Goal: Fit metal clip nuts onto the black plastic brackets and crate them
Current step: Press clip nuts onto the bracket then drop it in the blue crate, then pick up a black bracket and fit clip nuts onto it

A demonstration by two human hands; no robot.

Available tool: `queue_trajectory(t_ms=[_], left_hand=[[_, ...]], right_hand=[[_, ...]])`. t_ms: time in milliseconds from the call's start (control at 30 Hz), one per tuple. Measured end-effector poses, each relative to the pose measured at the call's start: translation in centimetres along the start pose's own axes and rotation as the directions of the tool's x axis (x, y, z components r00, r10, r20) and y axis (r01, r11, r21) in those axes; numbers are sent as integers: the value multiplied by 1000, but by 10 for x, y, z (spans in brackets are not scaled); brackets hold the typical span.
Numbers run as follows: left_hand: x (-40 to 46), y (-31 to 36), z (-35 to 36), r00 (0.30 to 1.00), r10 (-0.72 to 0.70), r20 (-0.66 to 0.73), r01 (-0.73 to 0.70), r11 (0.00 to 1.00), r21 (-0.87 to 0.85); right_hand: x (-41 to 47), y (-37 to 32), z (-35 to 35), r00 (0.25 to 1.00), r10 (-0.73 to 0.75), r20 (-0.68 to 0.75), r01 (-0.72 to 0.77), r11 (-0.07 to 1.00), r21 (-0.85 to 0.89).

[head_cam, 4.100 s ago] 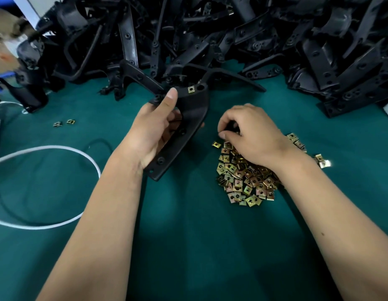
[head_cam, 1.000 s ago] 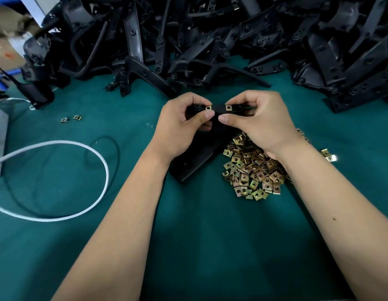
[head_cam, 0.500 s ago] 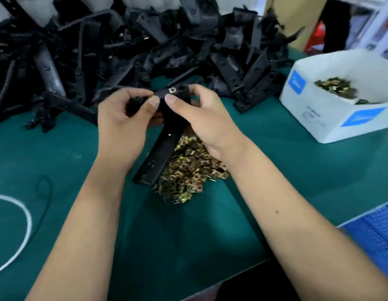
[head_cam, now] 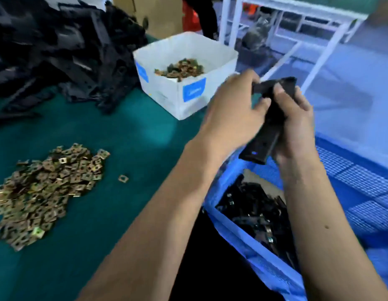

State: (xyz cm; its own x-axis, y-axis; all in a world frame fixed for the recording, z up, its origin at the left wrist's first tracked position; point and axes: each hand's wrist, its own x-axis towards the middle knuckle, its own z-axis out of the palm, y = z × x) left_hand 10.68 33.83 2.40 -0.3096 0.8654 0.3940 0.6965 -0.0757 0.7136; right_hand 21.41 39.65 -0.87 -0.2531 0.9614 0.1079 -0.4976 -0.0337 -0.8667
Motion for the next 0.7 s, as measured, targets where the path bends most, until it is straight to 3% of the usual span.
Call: queue_trajectory(t_ms=[100,200,300,433,533,600,700], left_hand=[[-22,-6,79,956,-127,264,110,991,78],[-59,-36,139,817,-318,481,236,946,225],[-93,-66,178,691,-395,605,246,916,317],[-116,-94,199,580,-474,663,292,880,374],[-114,-96,198,627,-458,630,305,888,343],[-104,-86,191,719,-390,575,316,921,230],[-75,-53,168,886,-293,360,310,951,11]], right_hand=[[-9,25,-78,972,211,-108,-216,976,-38],[-23,74,-140,892,393,-224,-420,903,-88],[-35,123,-191,808,423,-409,-549,792,-267],[-48,159,-236,714,439,-545,-696,522,-492],[-51,166,-247,623,491,-609,-781,352,-516],[-45,161,-237,605,374,-703,-796,307,-522],[-23,129,-190,707,17,-707,-642,435,-632]])
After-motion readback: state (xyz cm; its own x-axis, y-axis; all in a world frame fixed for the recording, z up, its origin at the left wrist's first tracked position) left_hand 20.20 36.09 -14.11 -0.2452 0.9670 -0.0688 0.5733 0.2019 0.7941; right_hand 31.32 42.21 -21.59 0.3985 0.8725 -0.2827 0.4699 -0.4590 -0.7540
